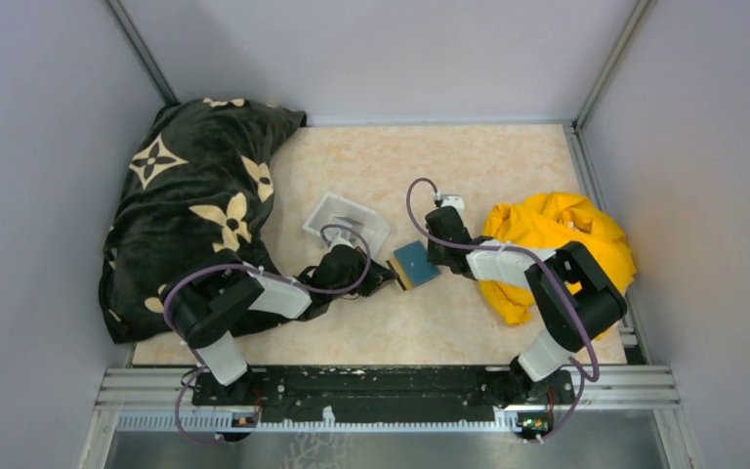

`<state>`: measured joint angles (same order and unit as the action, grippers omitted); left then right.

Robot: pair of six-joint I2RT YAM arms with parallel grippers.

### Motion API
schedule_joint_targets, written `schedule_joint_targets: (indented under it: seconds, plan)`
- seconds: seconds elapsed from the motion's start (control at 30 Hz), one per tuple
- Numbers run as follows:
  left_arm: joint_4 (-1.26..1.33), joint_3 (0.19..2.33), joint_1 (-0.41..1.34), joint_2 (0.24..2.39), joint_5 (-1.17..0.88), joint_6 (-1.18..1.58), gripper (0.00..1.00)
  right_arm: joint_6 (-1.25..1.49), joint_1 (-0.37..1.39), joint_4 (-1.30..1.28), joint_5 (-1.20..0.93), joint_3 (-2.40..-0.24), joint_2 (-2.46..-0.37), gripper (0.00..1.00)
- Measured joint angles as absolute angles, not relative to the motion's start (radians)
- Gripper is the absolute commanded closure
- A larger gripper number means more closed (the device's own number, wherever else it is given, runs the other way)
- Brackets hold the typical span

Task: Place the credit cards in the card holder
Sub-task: Open the card holder at the center of the board.

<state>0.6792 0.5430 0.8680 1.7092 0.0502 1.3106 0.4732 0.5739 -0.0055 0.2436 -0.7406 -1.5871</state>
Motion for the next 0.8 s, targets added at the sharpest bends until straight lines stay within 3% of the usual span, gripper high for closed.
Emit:
schedule_joint_targets:
  seconds: [0.8]
  plan:
    - [0.641,0.621,0.868,1.760,0.041,1.274,1.00,0.472,0.574,0.023,0.236,-0.741,-1.598,0.92]
